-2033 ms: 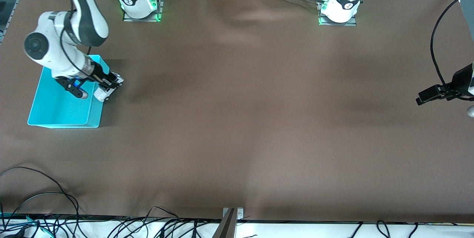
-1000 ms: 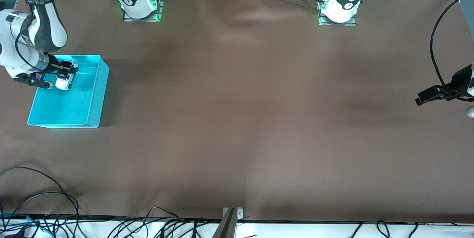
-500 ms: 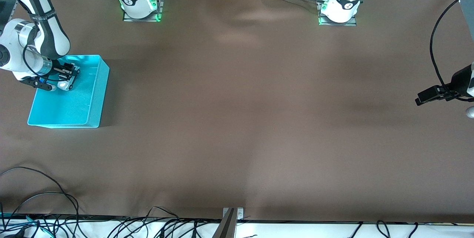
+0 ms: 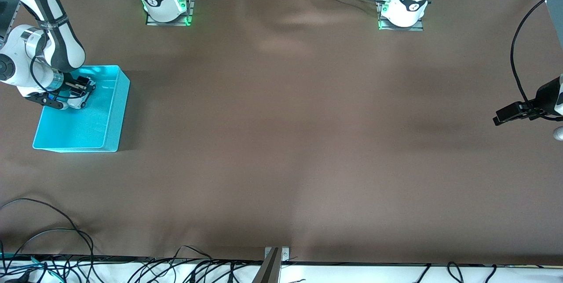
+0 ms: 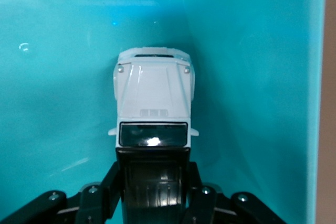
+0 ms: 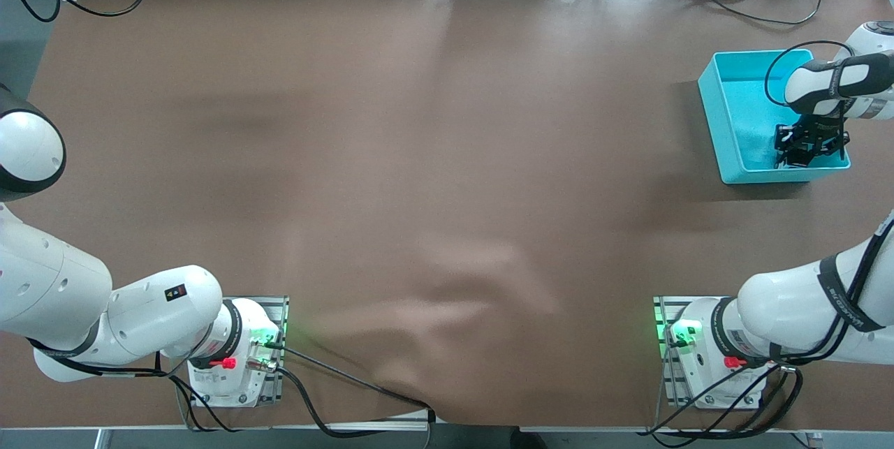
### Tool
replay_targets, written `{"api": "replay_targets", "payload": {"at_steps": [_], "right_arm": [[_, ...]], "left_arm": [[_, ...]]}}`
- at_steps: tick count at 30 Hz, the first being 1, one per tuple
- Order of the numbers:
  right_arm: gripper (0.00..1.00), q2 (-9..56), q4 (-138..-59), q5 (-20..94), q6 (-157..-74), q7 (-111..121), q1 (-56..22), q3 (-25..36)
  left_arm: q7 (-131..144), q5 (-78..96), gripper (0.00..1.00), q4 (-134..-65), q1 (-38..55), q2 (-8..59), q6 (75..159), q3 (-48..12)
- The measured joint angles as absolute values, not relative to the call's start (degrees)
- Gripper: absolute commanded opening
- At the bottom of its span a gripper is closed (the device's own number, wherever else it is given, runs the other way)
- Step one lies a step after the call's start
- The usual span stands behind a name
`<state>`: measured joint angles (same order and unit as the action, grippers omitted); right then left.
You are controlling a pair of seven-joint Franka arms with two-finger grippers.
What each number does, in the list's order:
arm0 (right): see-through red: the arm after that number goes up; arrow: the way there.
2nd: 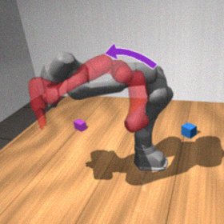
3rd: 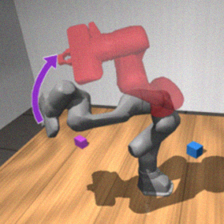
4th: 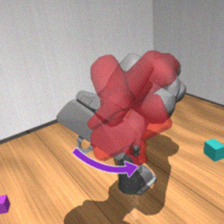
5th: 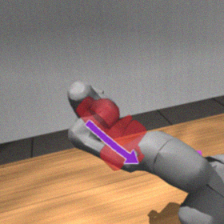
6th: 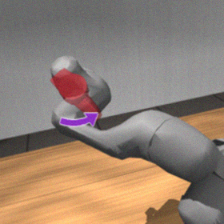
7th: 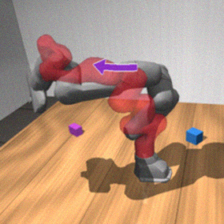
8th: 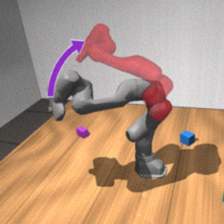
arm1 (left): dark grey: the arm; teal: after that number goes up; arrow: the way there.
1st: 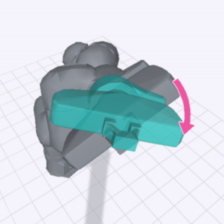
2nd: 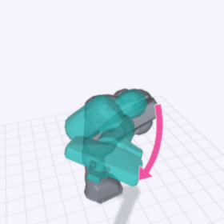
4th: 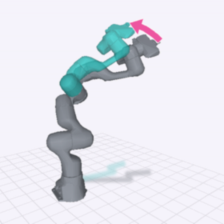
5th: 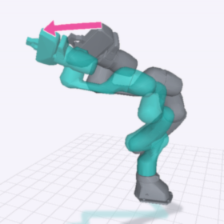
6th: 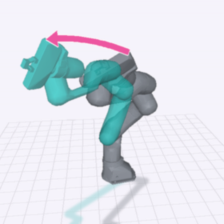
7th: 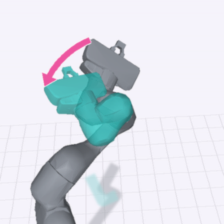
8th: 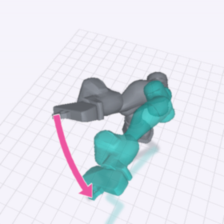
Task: Wind and store white jeep toy
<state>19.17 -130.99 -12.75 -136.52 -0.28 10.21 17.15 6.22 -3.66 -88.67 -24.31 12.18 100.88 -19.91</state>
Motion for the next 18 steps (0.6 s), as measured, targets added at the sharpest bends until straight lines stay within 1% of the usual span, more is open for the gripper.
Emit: {"api": "replay_targets", "payload": {"at_steps": [10,14,18], "right_arm": [[1.00,20.03,-130.92,-12.75,-137.34,-0.31,10.20,16.77],[1.00,18.73,-130.56,-12.75,-136.30,-0.31,10.15,16.57],[1.00,16.00,-130.13,-12.75,-133.99,-0.30,10.11,15.58]], "left_arm": [[6.22,-3.66,1.00,-88.67,-24.31,12.18,100.88,-19.91],[6.22,-3.66,1.00,-88.67,-24.31,12.18,100.88,-19.91],[6.22,-3.66,1.00,-88.67,-24.31,12.19,100.88,-19.91]]}}
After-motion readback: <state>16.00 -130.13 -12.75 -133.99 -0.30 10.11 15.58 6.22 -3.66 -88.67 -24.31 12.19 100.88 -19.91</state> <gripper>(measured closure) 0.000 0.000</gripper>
